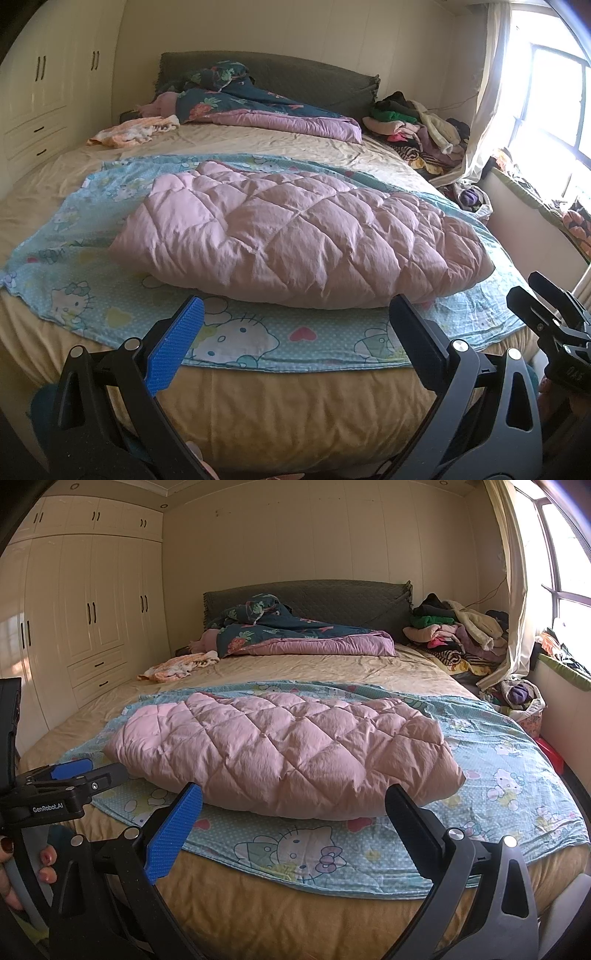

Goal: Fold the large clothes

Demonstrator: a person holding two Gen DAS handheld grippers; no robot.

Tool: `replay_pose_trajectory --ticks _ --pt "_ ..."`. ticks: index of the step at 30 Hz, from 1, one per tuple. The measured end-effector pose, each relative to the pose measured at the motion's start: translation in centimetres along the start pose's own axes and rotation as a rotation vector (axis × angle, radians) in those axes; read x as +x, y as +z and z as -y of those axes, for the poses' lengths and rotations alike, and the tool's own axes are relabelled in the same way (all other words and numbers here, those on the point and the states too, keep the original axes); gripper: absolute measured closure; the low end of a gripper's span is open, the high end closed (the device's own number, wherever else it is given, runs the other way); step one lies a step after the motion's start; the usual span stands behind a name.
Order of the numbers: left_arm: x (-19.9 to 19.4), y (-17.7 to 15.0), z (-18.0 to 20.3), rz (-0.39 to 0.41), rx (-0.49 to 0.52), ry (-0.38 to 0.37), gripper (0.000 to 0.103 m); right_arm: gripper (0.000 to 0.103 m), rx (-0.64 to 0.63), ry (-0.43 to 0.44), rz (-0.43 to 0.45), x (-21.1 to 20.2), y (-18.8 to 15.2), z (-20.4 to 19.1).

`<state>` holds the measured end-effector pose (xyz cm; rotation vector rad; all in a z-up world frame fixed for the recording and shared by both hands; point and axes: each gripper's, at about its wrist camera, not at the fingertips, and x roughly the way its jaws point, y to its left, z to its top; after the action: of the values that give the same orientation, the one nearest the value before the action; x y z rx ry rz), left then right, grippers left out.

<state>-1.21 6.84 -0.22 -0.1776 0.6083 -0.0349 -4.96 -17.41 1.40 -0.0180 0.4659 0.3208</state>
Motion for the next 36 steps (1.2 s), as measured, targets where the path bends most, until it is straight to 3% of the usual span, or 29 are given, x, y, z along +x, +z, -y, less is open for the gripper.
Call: replay_pose_trajectory --ticks 36 --pt "-0.06 -0.36 0.41 -0.012 0.018 -0.028 0.009 0.004 -0.009 -0.015 0.002 -0.43 0.03 0.05"
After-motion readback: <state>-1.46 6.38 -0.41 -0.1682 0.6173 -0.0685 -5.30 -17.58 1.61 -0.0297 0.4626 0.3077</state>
